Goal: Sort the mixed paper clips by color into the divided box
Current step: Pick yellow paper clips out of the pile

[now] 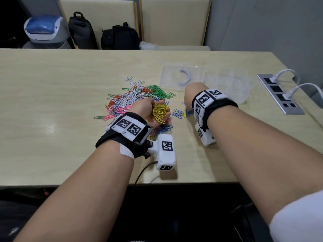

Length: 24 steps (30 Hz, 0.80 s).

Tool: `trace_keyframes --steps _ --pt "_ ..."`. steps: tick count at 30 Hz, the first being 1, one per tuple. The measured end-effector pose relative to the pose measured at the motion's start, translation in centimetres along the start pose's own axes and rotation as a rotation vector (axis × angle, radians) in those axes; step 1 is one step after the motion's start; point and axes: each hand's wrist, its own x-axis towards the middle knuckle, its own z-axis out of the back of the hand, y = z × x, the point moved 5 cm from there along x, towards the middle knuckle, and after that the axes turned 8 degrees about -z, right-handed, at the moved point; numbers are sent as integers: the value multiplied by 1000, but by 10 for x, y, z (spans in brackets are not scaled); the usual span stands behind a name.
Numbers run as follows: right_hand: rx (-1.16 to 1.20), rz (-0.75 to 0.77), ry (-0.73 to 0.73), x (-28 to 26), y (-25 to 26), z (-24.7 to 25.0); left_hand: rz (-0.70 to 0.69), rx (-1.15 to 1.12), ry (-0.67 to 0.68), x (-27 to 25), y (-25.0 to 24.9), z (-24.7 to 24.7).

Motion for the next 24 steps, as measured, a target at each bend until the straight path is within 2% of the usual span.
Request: trace_keyframes --steps 2,6,9,13,15,17,20,24 --pt "-12 48 -47 -31 -3 7 -7 2 -1 -2 0 1" --pt "90 44 -101 -17 -13 0 -2 6 -10 -3 1 3" --pt "119 127 -192 -66 -16 9 4 12 -11 -4 2 3" --pt "185 92 -233 -94 -24 22 9 20 6 -5 2 0" --pt "220 195 -305 -109 -19 35 33 56 0 -3 5 -2" --pt "209 264 -311 -129 -15 44 55 74 -9 0 8 -4" --pt "246 329 -245 -143 -9 46 56 21 -7 3 12 -7" --pt "209 242 -231 -130 -19 37 30 18 20 1 12 -7"
